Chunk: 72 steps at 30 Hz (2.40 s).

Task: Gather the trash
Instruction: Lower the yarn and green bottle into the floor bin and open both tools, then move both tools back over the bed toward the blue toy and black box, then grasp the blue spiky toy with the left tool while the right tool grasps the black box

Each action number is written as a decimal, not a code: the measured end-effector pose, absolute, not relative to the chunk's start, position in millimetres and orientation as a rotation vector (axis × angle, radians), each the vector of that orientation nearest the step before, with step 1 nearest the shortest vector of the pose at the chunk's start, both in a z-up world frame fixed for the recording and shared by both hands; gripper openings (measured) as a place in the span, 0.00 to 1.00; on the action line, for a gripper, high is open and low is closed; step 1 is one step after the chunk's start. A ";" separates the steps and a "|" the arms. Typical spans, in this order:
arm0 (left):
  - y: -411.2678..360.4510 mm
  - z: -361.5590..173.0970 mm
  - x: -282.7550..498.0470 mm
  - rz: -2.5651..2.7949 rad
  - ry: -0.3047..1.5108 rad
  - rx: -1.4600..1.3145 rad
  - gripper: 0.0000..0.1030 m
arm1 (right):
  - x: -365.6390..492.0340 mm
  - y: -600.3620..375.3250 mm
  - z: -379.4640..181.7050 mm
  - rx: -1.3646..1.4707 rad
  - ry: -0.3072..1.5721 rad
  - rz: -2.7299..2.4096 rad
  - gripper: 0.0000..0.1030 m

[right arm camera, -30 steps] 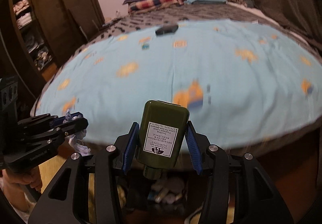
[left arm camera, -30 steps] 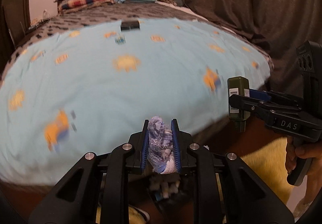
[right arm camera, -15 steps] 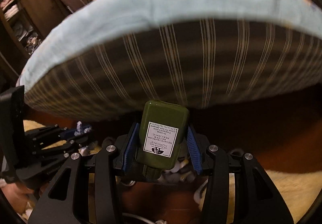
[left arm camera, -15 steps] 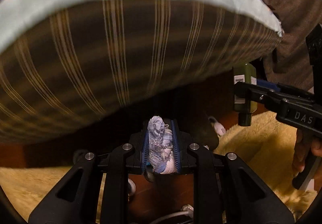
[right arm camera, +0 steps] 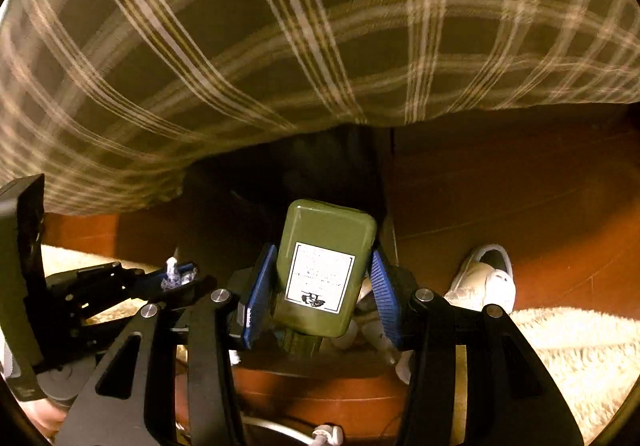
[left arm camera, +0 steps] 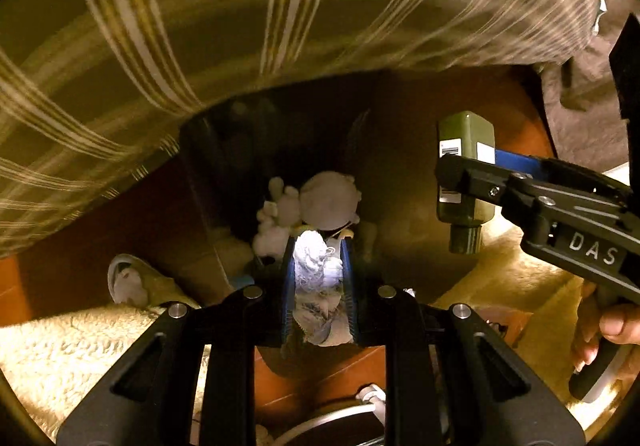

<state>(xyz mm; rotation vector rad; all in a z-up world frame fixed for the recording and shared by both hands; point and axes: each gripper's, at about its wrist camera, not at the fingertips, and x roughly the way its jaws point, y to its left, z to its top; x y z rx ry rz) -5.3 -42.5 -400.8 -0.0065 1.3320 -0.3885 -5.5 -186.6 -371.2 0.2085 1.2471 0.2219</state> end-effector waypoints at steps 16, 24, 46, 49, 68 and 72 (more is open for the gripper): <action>-32.7 -388.5 -12.3 -0.344 1.322 0.000 0.56 | 1.2 -199.2 -364.5 0.233 1.227 0.215 0.58; -22.7 -284.7 -24.4 -0.334 1.117 0.024 0.82 | -14.5 -230.8 -261.0 0.196 0.966 0.135 0.89; 13.3 -116.3 154.0 -0.225 0.828 0.007 0.92 | 156.4 -215.9 -93.2 0.105 0.742 0.205 0.97; 14.2 -123.8 186.1 -0.204 0.843 0.012 0.92 | 189.3 -210.9 -99.8 0.117 0.762 0.201 0.97; -7.2 -160.6 318.5 -0.220 0.941 -0.011 0.52 | 313.4 -206.0 -115.4 0.116 0.794 0.144 0.97; -5.5 -160.7 325.3 -0.224 0.944 -0.008 0.29 | 328.6 -197.8 -118.0 0.105 0.800 0.147 0.97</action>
